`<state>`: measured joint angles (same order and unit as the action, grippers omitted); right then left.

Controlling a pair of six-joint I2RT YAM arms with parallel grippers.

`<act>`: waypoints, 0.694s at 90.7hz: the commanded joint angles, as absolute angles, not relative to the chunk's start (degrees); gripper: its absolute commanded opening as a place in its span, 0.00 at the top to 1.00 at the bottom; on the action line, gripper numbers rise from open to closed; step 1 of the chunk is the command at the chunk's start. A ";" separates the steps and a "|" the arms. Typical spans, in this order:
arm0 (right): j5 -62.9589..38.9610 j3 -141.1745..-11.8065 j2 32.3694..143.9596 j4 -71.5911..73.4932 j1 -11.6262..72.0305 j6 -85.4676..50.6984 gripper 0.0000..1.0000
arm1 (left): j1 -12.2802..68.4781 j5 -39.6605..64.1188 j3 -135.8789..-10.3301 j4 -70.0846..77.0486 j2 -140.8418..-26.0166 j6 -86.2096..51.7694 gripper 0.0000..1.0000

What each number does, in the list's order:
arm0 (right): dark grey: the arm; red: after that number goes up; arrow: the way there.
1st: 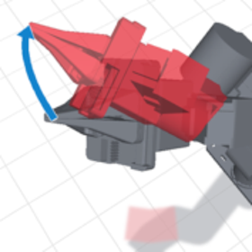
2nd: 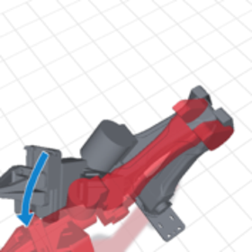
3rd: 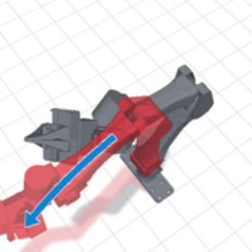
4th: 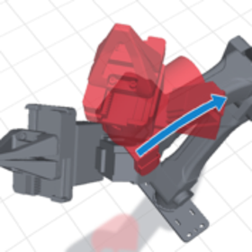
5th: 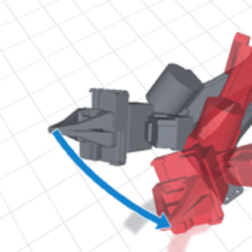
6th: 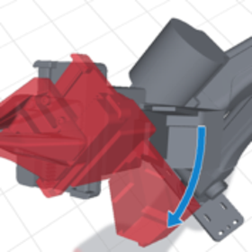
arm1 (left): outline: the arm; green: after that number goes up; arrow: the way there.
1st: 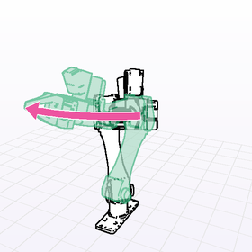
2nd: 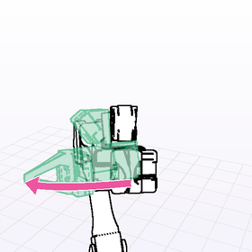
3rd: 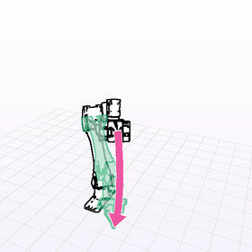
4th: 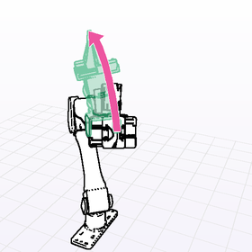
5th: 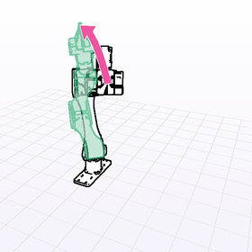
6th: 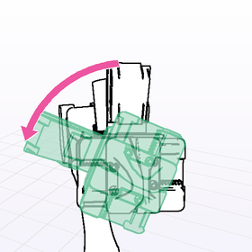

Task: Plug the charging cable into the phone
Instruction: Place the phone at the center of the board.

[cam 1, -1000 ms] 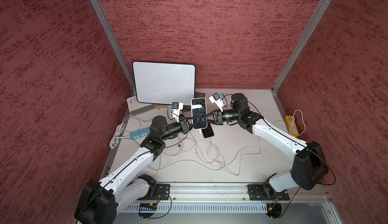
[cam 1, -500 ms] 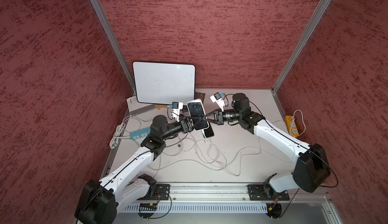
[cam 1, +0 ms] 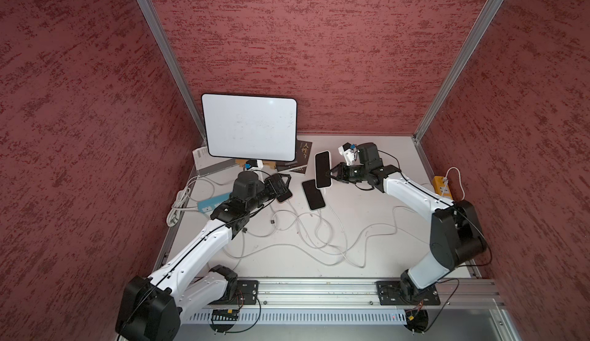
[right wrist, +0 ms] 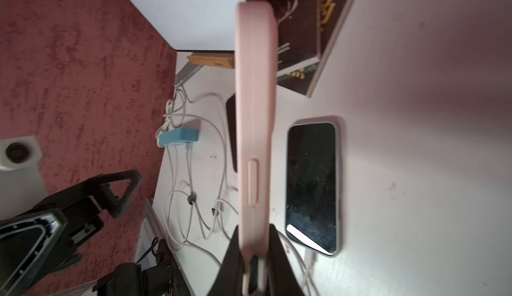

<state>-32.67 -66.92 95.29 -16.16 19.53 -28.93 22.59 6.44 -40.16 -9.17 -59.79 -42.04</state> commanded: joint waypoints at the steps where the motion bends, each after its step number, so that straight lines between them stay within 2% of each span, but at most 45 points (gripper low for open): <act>1: -27.03 -68.52 97.09 -18.04 16.98 -29.15 1.00 | 21.12 -3.21 -40.68 -21.25 -60.60 -41.86 0.00; 28: -23.47 -71.43 107.56 -21.89 12.54 -28.36 1.00 | 20.04 -14.79 -39.21 -24.58 -61.05 -39.34 0.00; 43: -22.17 -71.53 108.87 -22.57 11.70 -28.66 1.00 | 20.21 -21.94 -37.23 -23.88 -60.58 -38.95 0.00; 45: -21.89 -71.65 108.89 -22.91 11.58 -28.55 0.96 | 20.21 -23.02 -36.80 -23.59 -60.32 -38.79 0.00; 47: -21.67 -71.81 108.90 -23.42 11.46 -28.38 0.87 | 20.28 -24.15 -36.47 -23.32 -60.01 -38.57 0.00; 54: -19.86 -72.51 108.47 -25.56 11.14 -27.77 0.51 | 20.39 -28.48 -35.33 -22.20 -59.10 -38.88 0.00; 57: -18.76 -72.71 108.15 -26.50 10.93 -27.53 0.41 | 20.39 -29.89 -34.66 -21.57 -58.66 -38.79 0.00; 63: -15.51 -73.01 107.05 -28.55 10.46 -27.28 0.29 | 20.39 -32.79 -34.19 -20.62 -58.14 -37.64 0.00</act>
